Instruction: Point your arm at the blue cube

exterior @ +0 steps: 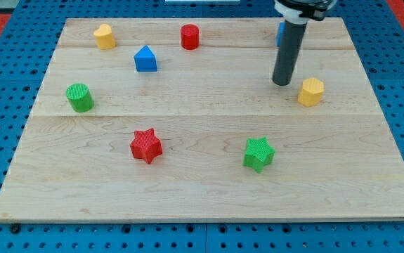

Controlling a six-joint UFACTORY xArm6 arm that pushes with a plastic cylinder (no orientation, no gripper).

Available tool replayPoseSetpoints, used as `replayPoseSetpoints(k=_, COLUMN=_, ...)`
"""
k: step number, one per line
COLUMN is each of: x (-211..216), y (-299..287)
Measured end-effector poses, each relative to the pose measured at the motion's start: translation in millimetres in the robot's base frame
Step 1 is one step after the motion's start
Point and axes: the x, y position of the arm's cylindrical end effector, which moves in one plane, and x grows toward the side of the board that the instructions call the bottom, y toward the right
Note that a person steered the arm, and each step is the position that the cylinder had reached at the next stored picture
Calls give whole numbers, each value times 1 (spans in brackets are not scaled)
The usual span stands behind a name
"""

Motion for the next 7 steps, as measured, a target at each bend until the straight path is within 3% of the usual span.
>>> replayPoseSetpoints(k=2, x=17, y=41)
replayPoseSetpoints(k=3, x=27, y=31)
replayPoseSetpoints(k=5, x=-40, y=20)
replayPoseSetpoints(k=7, x=-58, y=-30)
